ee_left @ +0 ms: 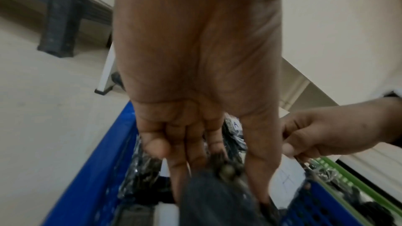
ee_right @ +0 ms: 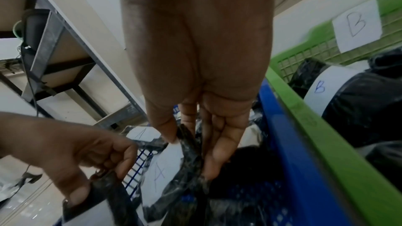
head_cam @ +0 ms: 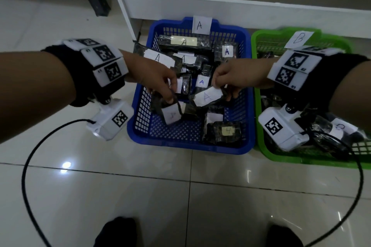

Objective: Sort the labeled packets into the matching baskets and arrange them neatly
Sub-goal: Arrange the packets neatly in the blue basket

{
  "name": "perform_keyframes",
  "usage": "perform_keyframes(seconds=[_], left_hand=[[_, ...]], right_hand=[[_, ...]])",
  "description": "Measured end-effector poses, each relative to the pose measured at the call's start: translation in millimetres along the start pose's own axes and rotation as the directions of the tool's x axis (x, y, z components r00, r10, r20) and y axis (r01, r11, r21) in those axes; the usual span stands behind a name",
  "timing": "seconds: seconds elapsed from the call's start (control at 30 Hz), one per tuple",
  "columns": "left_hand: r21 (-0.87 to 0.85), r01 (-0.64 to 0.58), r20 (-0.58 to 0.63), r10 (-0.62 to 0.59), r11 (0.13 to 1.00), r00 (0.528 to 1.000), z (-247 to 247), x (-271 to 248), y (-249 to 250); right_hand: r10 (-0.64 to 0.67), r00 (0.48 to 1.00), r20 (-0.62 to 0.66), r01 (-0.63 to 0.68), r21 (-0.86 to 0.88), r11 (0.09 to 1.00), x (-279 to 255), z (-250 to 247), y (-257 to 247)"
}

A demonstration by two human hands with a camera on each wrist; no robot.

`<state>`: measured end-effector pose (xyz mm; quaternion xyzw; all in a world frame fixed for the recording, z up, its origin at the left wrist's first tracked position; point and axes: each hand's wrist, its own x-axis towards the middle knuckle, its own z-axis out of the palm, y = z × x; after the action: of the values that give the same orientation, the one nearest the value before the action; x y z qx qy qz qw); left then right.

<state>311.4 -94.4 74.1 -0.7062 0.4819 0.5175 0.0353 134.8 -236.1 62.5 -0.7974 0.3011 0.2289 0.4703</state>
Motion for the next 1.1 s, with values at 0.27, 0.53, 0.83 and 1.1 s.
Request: perform_keyframes(seconds=[0.27,0.53,0.83,1.1], left_hand=[[0.75,0.002,0.087,-0.102,0.661,0.991,28,4,-3],[0.742,-0.137,0.086,0.109,0.656,0.99,50,9,-2],[0.632,-0.1,0.023,0.11,0.769,0.994,41,16,-14],[0.671,-0.114,-0.026,0.178,0.733,0.984,44,14,-24]], right_hand=[[-0.024,0.993,0.119,0.059,-0.297,0.953,6,36,-6],[-0.073,0.996,0.043,0.083,-0.374,0.924,11,53,-11],[0.031,0.998,-0.051,-0.03,0.019,0.999,9,41,6],[0.011,0.987,0.161,0.011,-0.137,0.99,5,32,2]])
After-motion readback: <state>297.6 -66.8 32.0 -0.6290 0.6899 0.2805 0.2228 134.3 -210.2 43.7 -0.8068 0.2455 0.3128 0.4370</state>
